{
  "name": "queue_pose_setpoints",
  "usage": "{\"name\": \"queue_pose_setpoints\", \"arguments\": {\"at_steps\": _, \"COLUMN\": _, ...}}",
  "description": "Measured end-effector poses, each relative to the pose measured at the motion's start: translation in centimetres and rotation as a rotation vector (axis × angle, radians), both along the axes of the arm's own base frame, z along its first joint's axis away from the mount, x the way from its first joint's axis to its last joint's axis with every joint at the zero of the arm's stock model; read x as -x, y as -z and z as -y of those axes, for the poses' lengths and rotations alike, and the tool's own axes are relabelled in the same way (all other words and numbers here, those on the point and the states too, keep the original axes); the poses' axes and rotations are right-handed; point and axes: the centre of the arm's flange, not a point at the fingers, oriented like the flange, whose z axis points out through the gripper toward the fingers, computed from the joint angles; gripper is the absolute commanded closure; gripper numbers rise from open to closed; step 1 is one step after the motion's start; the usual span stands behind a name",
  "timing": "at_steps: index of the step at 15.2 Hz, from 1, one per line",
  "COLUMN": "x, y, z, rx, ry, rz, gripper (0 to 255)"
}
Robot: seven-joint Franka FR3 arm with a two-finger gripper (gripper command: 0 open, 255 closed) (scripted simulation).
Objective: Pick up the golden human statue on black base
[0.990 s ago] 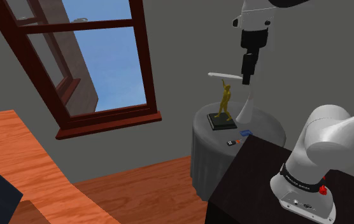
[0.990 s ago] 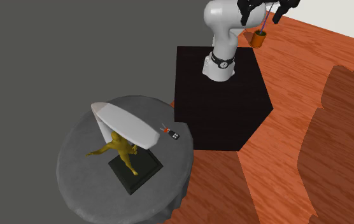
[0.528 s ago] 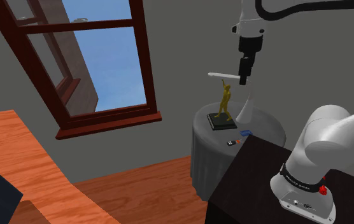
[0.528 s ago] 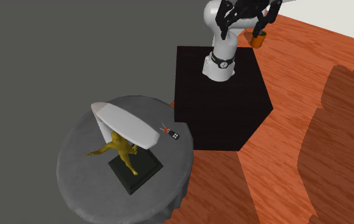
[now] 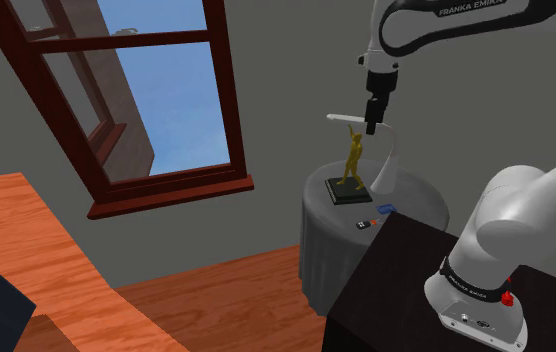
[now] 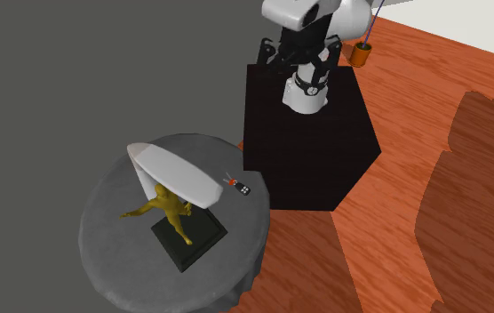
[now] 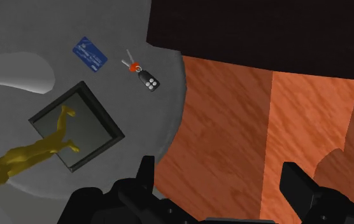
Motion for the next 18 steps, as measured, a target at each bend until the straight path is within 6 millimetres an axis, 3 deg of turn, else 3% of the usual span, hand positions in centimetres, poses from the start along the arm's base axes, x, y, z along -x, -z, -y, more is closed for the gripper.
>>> {"name": "queue_pose_setpoints", "arguments": {"at_steps": 18, "x": -9.1, "y": 10.6, "z": 19.0, "rx": -0.010, "ry": 0.043, "rz": 0.061, "gripper": 0}}
